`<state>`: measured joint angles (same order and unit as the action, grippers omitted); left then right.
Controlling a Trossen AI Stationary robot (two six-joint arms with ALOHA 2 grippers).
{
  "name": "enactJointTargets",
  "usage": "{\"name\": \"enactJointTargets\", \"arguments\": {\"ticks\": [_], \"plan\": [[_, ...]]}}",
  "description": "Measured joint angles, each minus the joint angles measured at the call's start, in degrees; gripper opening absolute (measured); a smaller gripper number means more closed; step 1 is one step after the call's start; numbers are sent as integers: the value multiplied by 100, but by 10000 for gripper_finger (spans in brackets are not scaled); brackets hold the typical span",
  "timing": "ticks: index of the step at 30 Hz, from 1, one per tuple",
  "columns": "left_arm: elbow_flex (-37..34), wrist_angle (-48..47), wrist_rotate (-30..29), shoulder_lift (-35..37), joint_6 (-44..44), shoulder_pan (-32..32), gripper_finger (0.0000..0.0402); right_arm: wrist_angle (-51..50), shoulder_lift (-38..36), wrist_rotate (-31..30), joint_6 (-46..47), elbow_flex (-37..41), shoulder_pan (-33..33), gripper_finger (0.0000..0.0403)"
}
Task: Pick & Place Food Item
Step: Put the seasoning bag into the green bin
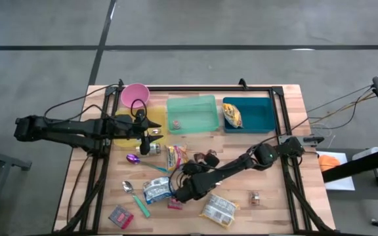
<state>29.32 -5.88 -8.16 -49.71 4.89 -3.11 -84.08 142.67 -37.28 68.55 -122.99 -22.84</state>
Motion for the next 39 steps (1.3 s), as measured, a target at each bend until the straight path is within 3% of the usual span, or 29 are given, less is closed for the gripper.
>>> {"name": "enactJointTargets", "arguments": {"ticks": [4,22,26,32,36,39], "plan": [[0,-14,1,0,-2,0,236,-615,-2,-5,130,-268,-55,8],[-5,-153,0,-1,-12,-2,236,-591,-966,-603,-569,-188,-18,7],[-41,-169,2,-1,-17,-2,236,-590,-1492,-623,-623,325,63,7],[-59,-169,0,-1,-17,2,236,-455,-2840,-626,-428,1559,256,7],[-63,-162,2,-1,0,2,236,669,-3934,-618,-912,2494,514,7],[-63,-121,2,-1,2,2,236,2066,-4722,-191,-1757,3280,855,7]]}}
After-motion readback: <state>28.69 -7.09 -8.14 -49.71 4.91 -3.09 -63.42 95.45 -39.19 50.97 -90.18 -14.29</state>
